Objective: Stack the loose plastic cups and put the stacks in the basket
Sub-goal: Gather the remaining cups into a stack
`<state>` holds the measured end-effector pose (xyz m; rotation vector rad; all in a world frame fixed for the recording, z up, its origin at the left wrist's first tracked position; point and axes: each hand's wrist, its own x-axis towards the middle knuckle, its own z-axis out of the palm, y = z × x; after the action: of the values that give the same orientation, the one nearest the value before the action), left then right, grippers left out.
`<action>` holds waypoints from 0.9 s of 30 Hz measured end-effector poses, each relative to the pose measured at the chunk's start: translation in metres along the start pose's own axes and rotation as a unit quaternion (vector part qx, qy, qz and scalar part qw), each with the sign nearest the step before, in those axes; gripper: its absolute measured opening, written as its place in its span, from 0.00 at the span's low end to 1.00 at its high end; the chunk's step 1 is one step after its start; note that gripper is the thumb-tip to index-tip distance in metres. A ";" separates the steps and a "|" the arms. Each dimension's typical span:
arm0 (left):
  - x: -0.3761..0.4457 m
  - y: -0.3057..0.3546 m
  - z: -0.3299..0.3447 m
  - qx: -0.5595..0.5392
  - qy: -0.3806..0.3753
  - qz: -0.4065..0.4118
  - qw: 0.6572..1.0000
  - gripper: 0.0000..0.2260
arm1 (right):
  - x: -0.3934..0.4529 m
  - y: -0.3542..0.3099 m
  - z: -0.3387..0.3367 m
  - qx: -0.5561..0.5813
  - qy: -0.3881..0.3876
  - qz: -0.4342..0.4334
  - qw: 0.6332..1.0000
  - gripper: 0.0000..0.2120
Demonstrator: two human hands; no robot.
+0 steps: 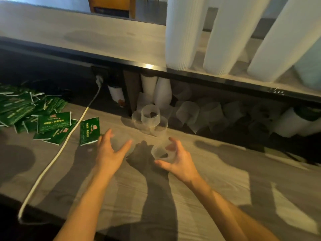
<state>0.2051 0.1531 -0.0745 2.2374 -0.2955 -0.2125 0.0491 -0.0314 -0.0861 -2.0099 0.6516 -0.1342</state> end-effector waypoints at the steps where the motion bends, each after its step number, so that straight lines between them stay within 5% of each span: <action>1: -0.012 0.011 0.000 -0.030 -0.007 -0.002 1.000 0.34 | -0.006 0.001 -0.003 -0.020 -0.011 -0.003 1.000 0.47; 6: -0.064 0.056 0.001 -0.165 -0.072 0.040 0.983 0.31 | -0.040 -0.010 -0.018 -0.082 -0.055 -0.025 0.995 0.49; 18: -0.113 0.062 0.002 -0.224 -0.129 0.107 0.960 0.29 | -0.084 -0.039 -0.032 -0.149 -0.023 -0.081 0.985 0.44; 27: -0.110 0.070 0.001 -0.151 -0.108 0.196 0.963 0.26 | -0.092 -0.041 -0.029 -0.151 -0.018 -0.068 0.986 0.44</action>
<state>0.0900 0.1404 -0.0148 1.8122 -0.7631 -0.2685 -0.0239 0.0069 -0.0210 -2.3442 0.5348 -0.0848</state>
